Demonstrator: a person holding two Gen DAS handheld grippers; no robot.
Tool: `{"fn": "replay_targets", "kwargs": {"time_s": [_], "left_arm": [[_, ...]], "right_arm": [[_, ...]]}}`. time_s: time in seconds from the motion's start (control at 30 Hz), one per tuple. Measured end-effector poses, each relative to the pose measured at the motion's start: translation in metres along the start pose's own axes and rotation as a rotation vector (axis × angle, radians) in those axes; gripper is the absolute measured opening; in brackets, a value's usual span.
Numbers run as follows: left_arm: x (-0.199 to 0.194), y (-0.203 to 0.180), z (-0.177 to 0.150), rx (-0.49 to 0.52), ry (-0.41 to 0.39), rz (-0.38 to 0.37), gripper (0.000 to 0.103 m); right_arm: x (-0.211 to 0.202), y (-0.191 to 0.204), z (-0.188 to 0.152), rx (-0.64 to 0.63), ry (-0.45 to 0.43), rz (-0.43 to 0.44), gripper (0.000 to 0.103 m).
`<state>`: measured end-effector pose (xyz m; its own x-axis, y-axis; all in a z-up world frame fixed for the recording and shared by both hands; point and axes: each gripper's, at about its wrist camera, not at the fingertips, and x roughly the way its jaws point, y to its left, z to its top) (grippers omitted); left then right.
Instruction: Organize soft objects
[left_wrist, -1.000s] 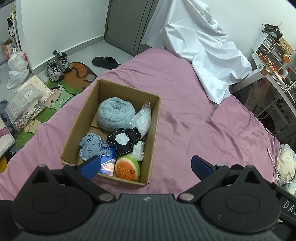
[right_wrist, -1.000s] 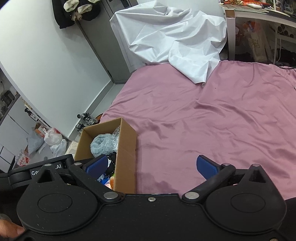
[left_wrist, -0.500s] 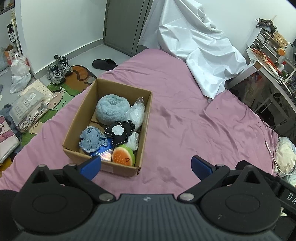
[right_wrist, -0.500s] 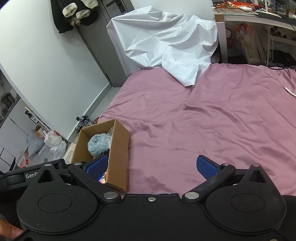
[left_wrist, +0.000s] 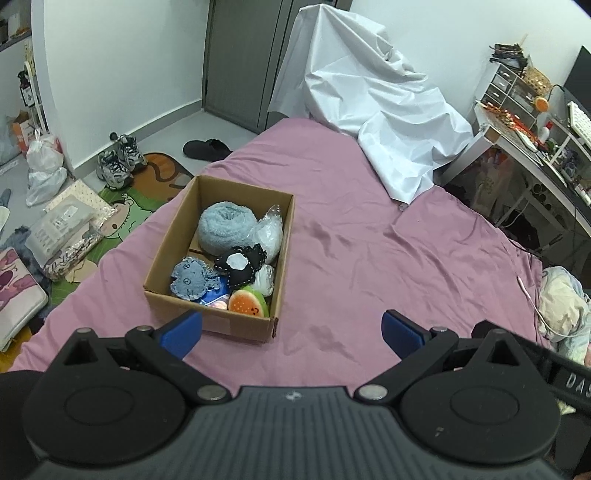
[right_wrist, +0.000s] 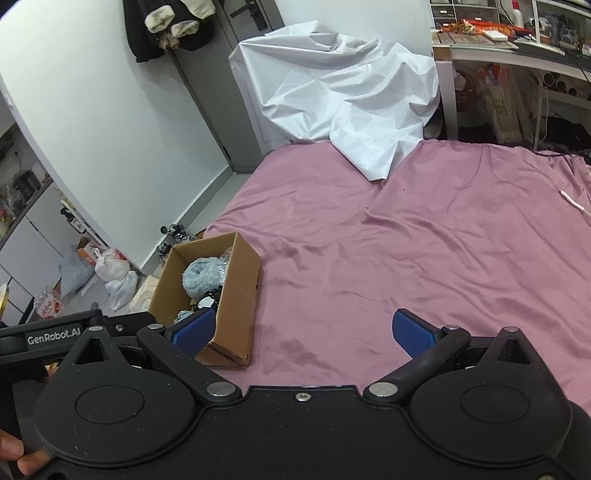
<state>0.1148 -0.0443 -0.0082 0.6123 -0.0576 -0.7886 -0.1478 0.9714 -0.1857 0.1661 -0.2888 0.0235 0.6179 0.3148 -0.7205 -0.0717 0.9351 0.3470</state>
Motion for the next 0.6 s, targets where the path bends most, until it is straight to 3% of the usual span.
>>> {"fn": "replay_targets", "kwargs": {"time_s": [0.6], "left_arm": [[-0.053, -0.008, -0.025, 0.063, -0.086, -0.079, 0.103]], "right_arm": [[-0.054, -0.001, -0.006, -0.041, -0.112, 0.018, 0.103]]}}
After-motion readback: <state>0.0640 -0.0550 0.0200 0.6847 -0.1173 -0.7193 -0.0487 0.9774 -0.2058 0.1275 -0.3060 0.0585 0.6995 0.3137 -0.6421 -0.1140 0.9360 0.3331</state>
